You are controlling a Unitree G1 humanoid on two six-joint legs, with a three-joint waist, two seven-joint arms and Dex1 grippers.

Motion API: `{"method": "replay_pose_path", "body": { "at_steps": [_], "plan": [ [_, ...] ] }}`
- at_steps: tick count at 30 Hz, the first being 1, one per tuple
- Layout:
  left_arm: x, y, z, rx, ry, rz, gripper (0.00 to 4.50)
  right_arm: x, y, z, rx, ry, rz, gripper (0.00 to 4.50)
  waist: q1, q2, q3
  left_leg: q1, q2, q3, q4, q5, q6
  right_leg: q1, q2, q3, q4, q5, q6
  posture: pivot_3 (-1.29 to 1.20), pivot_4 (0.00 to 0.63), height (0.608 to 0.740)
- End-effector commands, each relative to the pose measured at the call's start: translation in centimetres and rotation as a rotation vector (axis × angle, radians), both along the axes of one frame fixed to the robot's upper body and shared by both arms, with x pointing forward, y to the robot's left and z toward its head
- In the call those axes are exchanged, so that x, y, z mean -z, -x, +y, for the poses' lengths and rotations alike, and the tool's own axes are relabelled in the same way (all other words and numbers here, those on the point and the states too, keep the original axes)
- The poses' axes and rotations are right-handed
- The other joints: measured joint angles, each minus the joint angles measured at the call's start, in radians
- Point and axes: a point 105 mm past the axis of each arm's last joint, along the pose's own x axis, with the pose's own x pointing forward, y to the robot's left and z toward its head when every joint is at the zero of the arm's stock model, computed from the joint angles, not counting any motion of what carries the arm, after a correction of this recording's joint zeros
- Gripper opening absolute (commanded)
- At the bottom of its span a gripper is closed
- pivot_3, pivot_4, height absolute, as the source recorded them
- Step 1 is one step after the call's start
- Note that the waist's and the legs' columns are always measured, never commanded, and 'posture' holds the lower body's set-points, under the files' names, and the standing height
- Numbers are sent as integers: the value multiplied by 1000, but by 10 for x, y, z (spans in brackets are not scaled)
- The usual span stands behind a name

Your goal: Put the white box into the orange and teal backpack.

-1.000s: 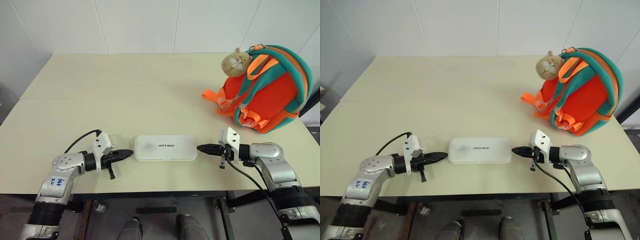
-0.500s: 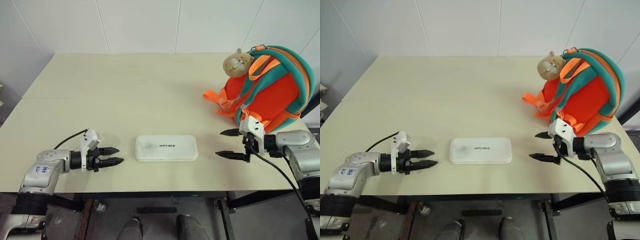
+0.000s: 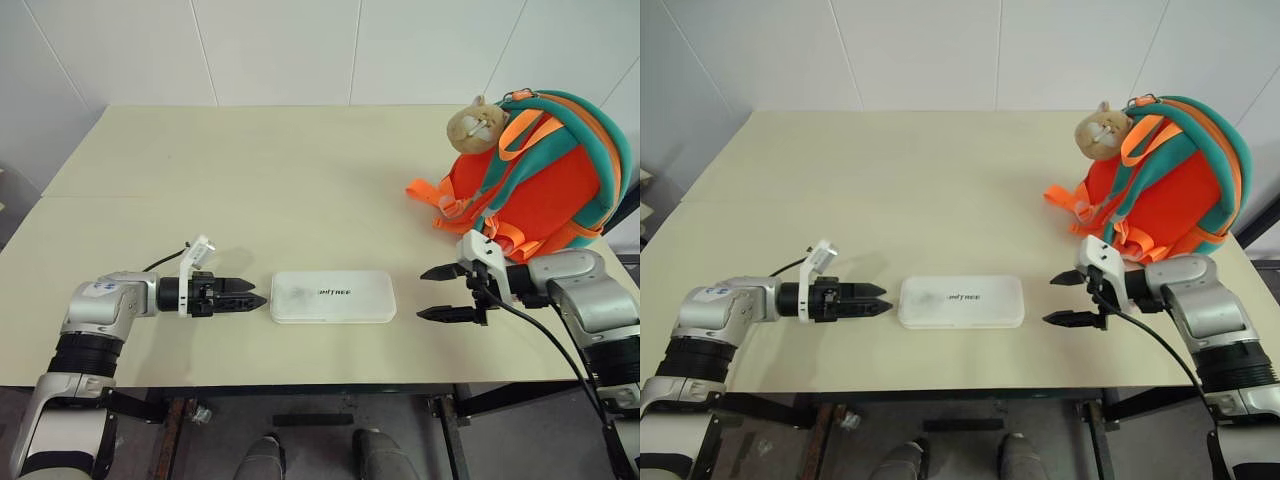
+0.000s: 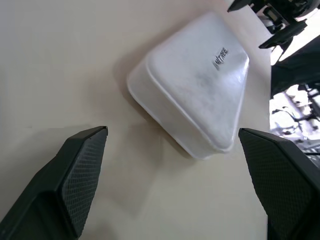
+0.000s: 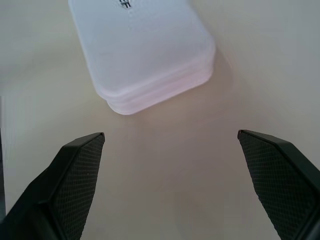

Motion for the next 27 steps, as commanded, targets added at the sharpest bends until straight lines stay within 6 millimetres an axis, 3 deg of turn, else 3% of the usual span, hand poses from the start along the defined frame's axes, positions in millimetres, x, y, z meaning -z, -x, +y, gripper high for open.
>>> {"method": "replay_pose_path", "body": {
  "at_steps": [1, 9, 12, 17, 27],
  "plan": [
    [-4, 0, -3, -5, 28, 81, 4475, -5, 0, 11, -44, -2, -21, 4500, 1, 0, 0, 0, 0, 0, 0, 0, 0, 0, 0, 0, 0, 0, 0, 0, 150, 740],
    [-4, -10, -10, -44, 36, 137, 4475, 7, -9, 15, -43, 1, 9, 4500, 3, 0, 0, 0, 0, 0, 0, 0, 0, 0, 0, 0, 0, 0, 0, 0, 150, 740],
    [-4, -1, -17, 1, 63, 251, 4475, 6, -12, 22, -67, -19, 4, 4500, 2, 0, 0, 0, 0, 0, 1, 0, 0, 0, 0, 0, 1, 0, 0, 0, 150, 740],
    [5, -11, -26, -7, 73, 240, 4475, 6, -14, 35, -112, -52, -24, 4500, 2, 0, 0, 0, 0, 0, 1, 0, 0, 0, 0, 0, 1, 0, 0, 0, 150, 740],
    [14, -24, -48, 14, 150, 268, 4475, 1, -13, 35, -141, -55, -71, 4500, 6, 0, 0, 2, -1, -2, 8, 0, 0, 8, 0, 0, -1, 1, 3, 0, 150, 740]
  ]
}}
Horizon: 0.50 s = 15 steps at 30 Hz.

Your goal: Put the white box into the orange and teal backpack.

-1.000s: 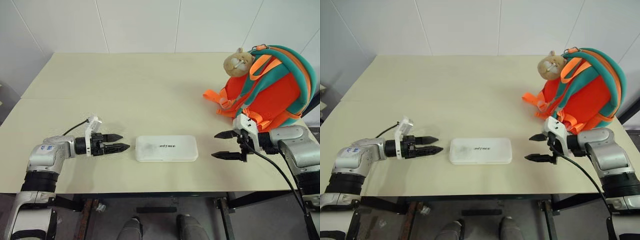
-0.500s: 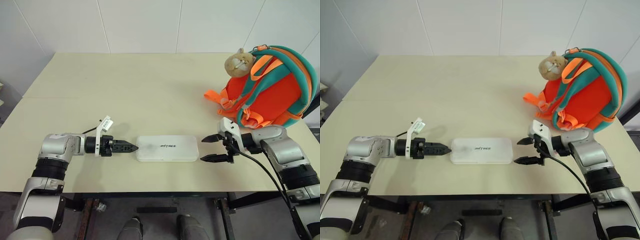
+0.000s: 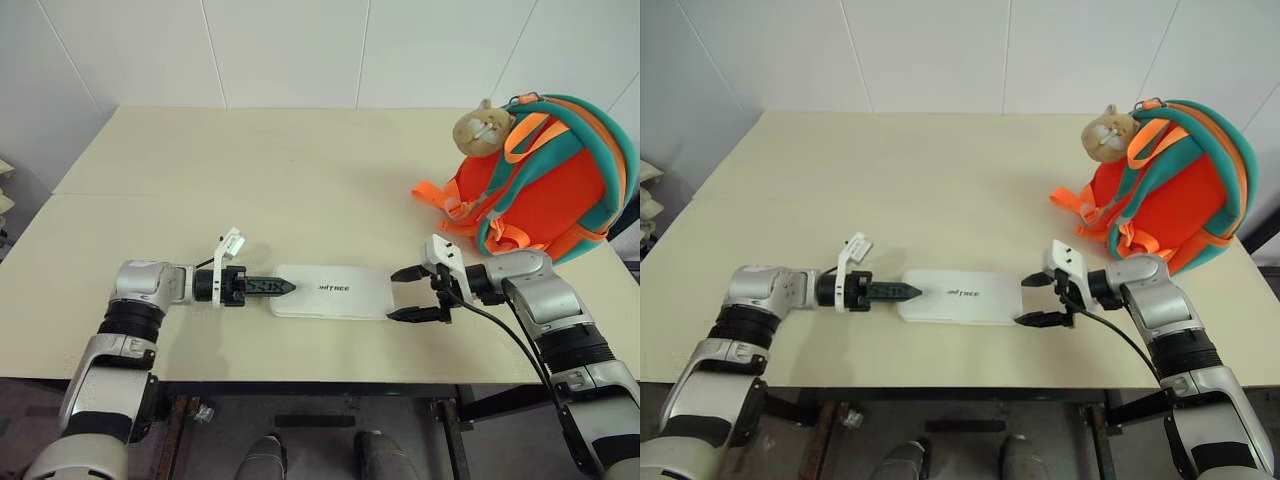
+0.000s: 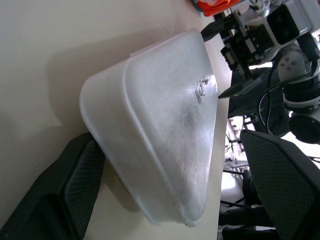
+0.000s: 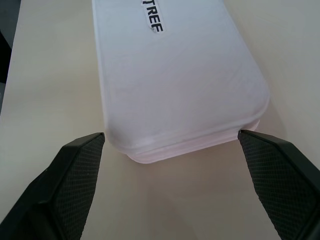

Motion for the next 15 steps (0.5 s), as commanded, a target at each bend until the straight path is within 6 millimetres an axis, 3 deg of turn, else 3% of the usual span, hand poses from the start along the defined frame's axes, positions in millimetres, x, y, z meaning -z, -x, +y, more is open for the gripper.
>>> {"method": "replay_pose_path", "body": {
  "at_steps": [1, 12, 15],
  "plan": [
    [8, -2, -9, 13, 5, 44, 4475, -15, 1, 4, -35, -30, -59, 4500, -1, 0, 0, 0, 0, 0, 1, 0, 0, 1, 0, 0, -1, 0, 0, 0, 150, 740],
    [11, 0, -23, 91, 27, 87, 4475, -12, 2, 0, -5, -33, -85, 4500, -1, 0, 0, 0, 0, -1, 1, -1, 1, 3, 0, 0, -3, 1, 2, 0, 150, 740],
    [11, 0, -24, 100, 40, 89, 3893, -10, 3, -1, 1, -33, -95, 4500, -2, 0, 0, 0, 0, -1, 1, -2, 1, 3, 0, 0, -3, 1, 2, 0, 150, 740]
  ]
}}
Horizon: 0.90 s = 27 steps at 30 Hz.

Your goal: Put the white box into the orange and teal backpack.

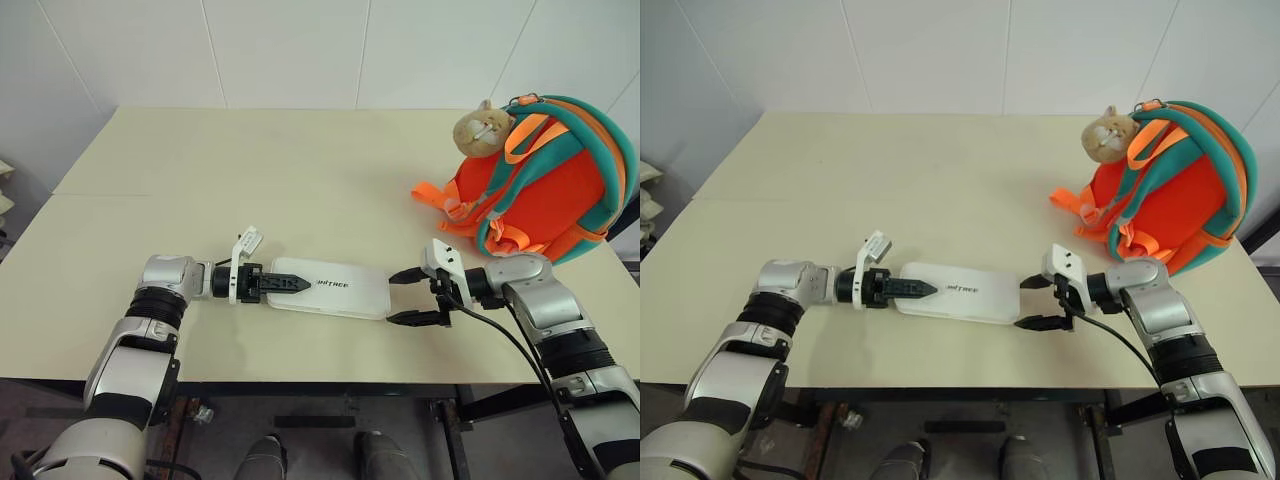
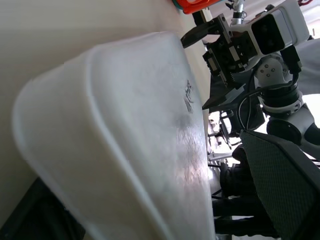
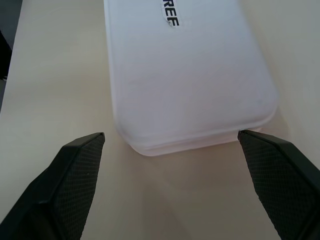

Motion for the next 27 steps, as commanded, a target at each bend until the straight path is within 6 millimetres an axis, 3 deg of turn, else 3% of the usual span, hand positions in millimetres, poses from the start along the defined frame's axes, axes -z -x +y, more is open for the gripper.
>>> {"method": "replay_pose_path", "body": {
  "at_steps": [1, 6, 9, 13, 16, 19, 27],
  "plan": [
    [7, 3, -3, 16, -12, 29, 3611, -11, 1, -2, 1, -27, -62, 4500, 0, 0, 0, 0, 0, 0, 0, 0, 0, 0, 0, 0, 0, 0, 0, 0, 150, 740],
    [4, 3, -1, 25, 15, 31, 1945, -8, 3, -6, 13, -19, -75, 4500, -1, 0, 0, -1, 0, 0, -1, -1, 1, 0, 0, 0, -1, -1, 1, 0, 150, 740],
    [1, 2, -2, 23, 39, 22, 1270, -5, 6, -10, 17, -10, -80, 4500, -1, 0, 0, -1, 0, 0, -1, -1, 1, 0, 0, 0, -1, -1, 1, 0, 150, 740],
    [-3, 1, 0, 13, 63, -21, 1244, -5, 7, -20, 68, -16, -106, 4500, -1, 0, 0, -1, 0, 0, 0, -1, 1, 0, 0, 0, -1, -1, 1, 0, 150, 740],
    [-18, 7, 10, 13, 139, -85, 1244, -21, 0, -39, 221, -79, -172, 4500, -3, 0, 0, -1, 0, 0, 0, -1, 1, 0, 0, 0, -1, -1, 1, 0, 150, 740],
    [-21, 13, 20, 4, 136, -116, 1244, -34, -1, -52, 317, -126, -220, 4500, -6, 0, 0, -1, 0, 0, -2, -1, 0, -2, 0, 0, 0, -1, 0, 0, 150, 740],
    [-19, 15, 62, -160, 98, -183, 1244, -93, -9, -128, 832, -255, -474, 4500, 0, 0, 0, -1, 0, 0, -5, -1, 0, -3, -1, 0, -1, -2, -2, 0, 150, 740]
  ]
}}
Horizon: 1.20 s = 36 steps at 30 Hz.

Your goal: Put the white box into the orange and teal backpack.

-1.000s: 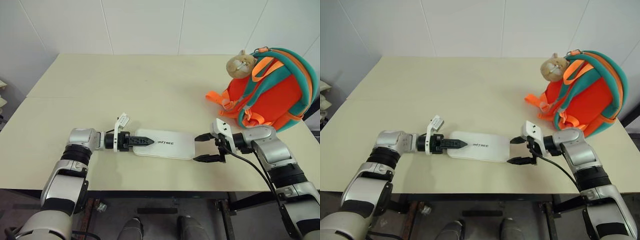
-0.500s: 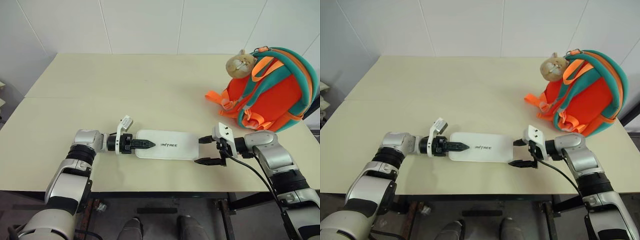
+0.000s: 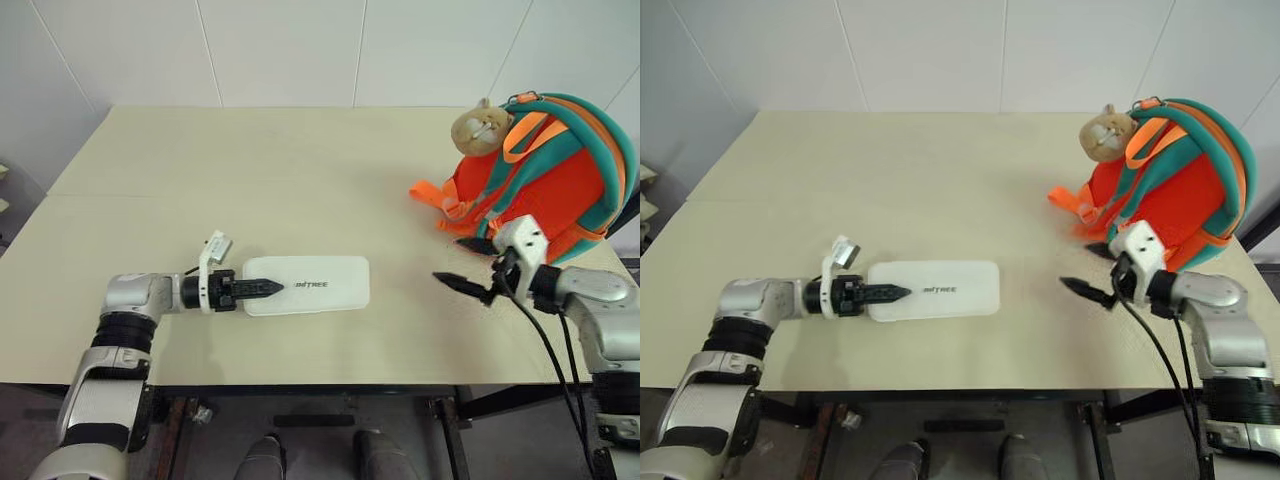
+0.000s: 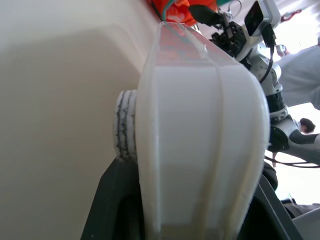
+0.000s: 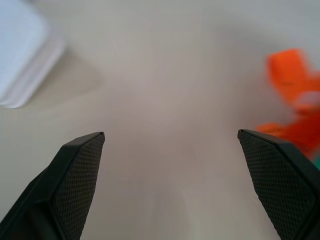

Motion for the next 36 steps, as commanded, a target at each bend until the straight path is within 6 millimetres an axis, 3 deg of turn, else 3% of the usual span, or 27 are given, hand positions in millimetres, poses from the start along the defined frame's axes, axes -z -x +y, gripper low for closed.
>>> {"method": "replay_pose_path", "body": {
  "at_steps": [1, 8, 18, 22, 29, 32, 33, 36],
  "plan": [
    [-11, 0, 8, -44, 8, -67, 1244, -45, -2, -30, 196, -31, -154, 4500, 0, 0, 0, 0, 0, 0, 0, 0, 0, 0, 0, 0, 0, 0, 0, 0, 150, 740],
    [-8, 6, 1, -24, -14, -88, 1244, -72, -40, -44, 412, -89, -222, 4500, -4, 0, 0, 1, 1, 1, 0, 1, 0, 0, 0, 0, 0, 0, -2, 0, 150, 740],
    [-12, 6, 4, -61, 4, -121, 1244, -81, -89, -8, 348, -228, -215, 4500, -4, 0, 0, -1, 0, 1, -6, 1, 0, -4, 0, 0, 0, 0, -1, 0, 150, 740],
    [-9, 10, 14, -105, 7, -125, 1244, -72, -97, 5, 291, -196, -223, 3555, -6, 0, 0, -3, 0, 1, -8, 1, -1, -7, 0, 0, 0, -1, -1, 0, 150, 740],
    [-11, 15, 21, -152, 18, -173, 1244, -58, -100, 15, 212, -190, -194, 1130, -28, 0, 0, -2, 1, 2, -8, 2, -2, -8, 0, 1, 2, -1, -1, 0, 150, 740],
    [-15, 14, 27, -173, 24, -193, 1244, -64, -97, 37, 78, -185, -200, 103, -32, 0, 0, -1, 1, 2, -8, 3, -2, -8, 0, 1, 4, -1, -2, 0, 150, 740],
    [-16, 14, 28, -179, 25, -195, 1244, -66, -95, 43, 45, -187, -200, 41, -34, 0, 0, -1, 1, 2, -8, 3, -2, -8, 0, 1, 4, -1, -2, 0, 150, 740],
    [-24, 12, 35, -215, 39, -210, 1244, -79, -69, 88, -270, -209, -203, 41, -39, 0, 0, -1, 1, 2, -8, 3, -3, -8, 1, 1, 6, -1, -2, 0, 150, 740]
  ]
}}
